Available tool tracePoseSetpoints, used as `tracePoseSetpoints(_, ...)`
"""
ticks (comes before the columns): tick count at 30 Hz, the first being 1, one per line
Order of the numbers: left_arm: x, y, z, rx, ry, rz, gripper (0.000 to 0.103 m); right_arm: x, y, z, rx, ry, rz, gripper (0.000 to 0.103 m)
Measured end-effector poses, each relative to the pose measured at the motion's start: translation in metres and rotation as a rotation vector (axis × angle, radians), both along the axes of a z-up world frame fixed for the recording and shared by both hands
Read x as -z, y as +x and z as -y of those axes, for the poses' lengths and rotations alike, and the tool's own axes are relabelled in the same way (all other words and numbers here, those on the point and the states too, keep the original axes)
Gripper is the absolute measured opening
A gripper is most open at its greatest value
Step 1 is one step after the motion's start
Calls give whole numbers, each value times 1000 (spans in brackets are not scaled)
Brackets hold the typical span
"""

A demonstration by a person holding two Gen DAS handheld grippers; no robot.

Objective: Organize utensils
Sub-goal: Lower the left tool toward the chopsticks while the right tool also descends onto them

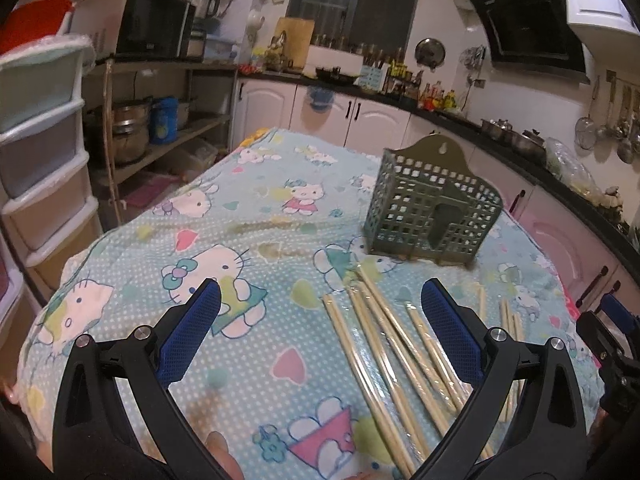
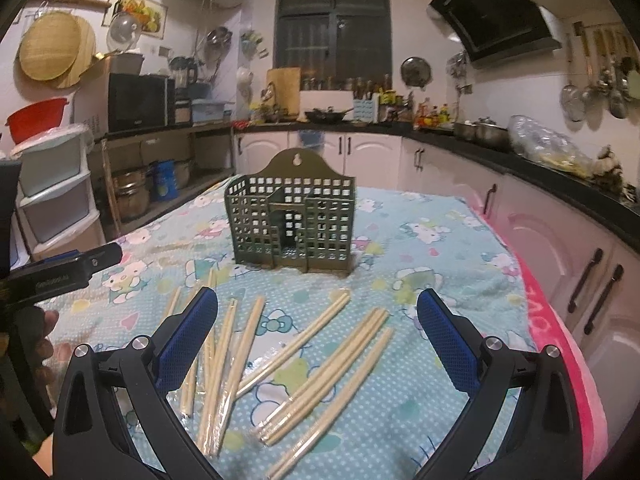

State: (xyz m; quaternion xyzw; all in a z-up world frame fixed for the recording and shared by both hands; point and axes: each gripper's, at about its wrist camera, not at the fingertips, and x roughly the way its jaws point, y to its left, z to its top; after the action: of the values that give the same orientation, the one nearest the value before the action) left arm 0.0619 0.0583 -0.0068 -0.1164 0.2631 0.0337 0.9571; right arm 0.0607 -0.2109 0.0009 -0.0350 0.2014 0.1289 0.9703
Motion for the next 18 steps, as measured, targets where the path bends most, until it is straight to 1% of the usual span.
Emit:
tracePoseSetpoints(4, 1, 16, -9, 14, 1, -42, 92, 1, 18, -9, -45, 5, -57, 97)
tracePoseSetpoints(7, 5, 28, -19, 46, -53, -75, 92, 3, 32, -16, -67, 9, -102, 97)
tracePoseSetpoints(9, 8, 36, -22, 53, -54, -101, 92, 5, 43, -21, -78, -1, -132, 97)
tracePoseSetpoints(10, 11, 41, -25, 57, -55, -129, 90, 6, 48, -22, -81, -5, -144, 97)
tracePoseSetpoints(12, 16, 48, -28, 79, -79, -163, 77, 10, 59, -27, -90, -10, -177, 97)
tracePoseSetpoints(13, 20, 52, -30, 90, -97, -185, 74, 11, 64, -29, -93, -14, -187, 96)
tracePoseSetpoints(15, 25, 56, -31, 117, -125, -217, 61, 15, 73, -33, -102, -20, -216, 92)
tracePoseSetpoints(17, 28, 58, -32, 142, -155, -237, 52, 20, 84, -39, -113, -31, -256, 83)
tracePoseSetpoints(18, 31, 60, -32, 166, -187, -247, 47, 22, 87, -40, -118, -30, -273, 82)
